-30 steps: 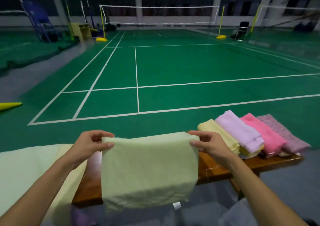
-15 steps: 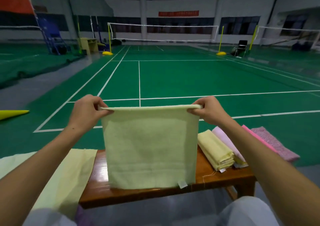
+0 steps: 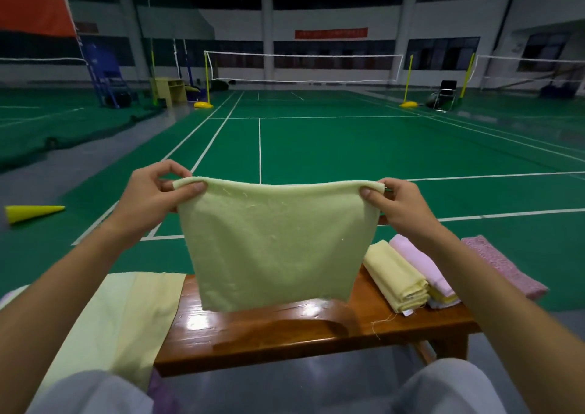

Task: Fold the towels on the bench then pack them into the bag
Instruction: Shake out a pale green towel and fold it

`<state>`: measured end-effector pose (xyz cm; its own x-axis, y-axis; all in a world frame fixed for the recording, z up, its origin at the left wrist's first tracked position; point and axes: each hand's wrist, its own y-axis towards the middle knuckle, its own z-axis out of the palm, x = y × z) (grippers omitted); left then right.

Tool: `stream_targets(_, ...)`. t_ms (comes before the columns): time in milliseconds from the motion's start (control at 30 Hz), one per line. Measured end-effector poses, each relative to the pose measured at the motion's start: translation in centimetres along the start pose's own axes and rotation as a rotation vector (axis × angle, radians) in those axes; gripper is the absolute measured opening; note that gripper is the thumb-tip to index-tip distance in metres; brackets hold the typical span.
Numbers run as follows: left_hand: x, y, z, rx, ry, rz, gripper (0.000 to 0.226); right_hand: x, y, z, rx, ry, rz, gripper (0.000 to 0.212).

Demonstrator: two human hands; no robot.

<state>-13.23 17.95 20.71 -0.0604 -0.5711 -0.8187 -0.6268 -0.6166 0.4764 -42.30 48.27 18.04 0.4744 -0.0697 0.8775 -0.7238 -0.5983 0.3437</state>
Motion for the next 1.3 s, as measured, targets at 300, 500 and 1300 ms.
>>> stream_targets(300,3.7,1.9,1.0,0.042,0.083,-0.008,0.019,-2.9,3.0,0.9,-0.046,-0.014,0.024,0.040)
stream_targets(500,15.7,3.8,5.6,0.097,0.257,-0.211,0.014,-14.2,7.2,7.5,0.033,-0.174,0.249,0.051)
stream_targets(1300,21.1,-2.6,15.0,0.461,0.637,-0.231,0.011,-24.8,0.4,12.3,0.083,-0.315,0.653,0.051)
